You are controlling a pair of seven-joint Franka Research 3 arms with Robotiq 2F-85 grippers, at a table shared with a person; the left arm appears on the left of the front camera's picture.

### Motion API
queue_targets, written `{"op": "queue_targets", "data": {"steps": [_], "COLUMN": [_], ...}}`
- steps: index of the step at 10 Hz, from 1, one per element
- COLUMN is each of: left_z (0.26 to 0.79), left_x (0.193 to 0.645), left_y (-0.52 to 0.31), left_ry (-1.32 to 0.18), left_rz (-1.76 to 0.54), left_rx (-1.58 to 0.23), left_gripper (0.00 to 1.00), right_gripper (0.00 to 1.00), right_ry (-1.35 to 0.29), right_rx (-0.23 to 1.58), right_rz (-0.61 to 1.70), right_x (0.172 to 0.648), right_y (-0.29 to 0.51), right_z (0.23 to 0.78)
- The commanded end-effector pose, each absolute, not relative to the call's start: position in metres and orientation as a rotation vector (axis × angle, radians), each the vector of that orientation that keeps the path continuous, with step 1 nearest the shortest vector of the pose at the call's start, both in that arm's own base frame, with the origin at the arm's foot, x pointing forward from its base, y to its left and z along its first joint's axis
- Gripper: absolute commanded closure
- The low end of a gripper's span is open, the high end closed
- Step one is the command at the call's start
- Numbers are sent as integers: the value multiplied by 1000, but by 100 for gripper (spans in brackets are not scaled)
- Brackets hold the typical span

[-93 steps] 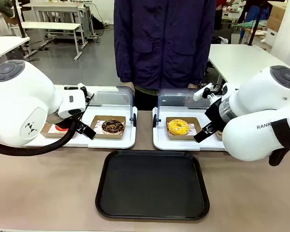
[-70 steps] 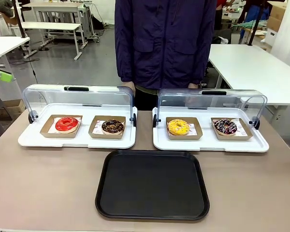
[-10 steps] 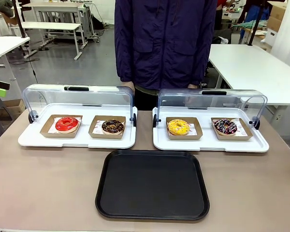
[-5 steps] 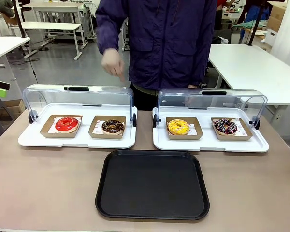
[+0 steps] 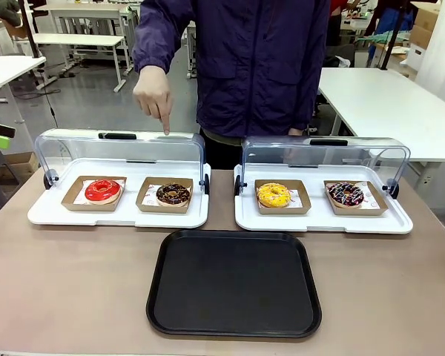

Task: Move the second donut from the left to the tray.
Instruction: Pick up the Paper togo box containing the Donut indicated by the person and place it on the Handle tray.

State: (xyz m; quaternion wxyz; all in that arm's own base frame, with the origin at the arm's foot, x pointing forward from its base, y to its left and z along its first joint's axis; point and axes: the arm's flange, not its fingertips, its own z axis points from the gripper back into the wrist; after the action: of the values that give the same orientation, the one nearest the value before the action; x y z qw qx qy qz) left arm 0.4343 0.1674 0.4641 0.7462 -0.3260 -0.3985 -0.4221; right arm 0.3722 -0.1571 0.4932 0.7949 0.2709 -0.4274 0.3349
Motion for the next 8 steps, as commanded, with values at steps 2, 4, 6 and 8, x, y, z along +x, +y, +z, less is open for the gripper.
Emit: {"op": "queue_targets", "data": {"steps": [2, 4, 6, 8], "left_z": [465, 465, 465, 465], "left_x": [434, 434, 434, 434], "left_y": [167, 167, 167, 167], "left_ry": [-884, -884, -884, -884], "left_rz": [-929, -929, -929, -929], "left_rx": [-722, -722, -722, -722], "left_gripper": [0, 0, 0, 0], "right_gripper": [0, 0, 0, 0], "right_ry": [-957, -957, -957, -957], "right_rx": [586, 586, 586, 586], "right_rz": [734, 734, 734, 734], "right_x": [376, 376, 376, 376], "right_y": [-157, -157, -157, -157], "right_z": [492, 492, 492, 492]}}
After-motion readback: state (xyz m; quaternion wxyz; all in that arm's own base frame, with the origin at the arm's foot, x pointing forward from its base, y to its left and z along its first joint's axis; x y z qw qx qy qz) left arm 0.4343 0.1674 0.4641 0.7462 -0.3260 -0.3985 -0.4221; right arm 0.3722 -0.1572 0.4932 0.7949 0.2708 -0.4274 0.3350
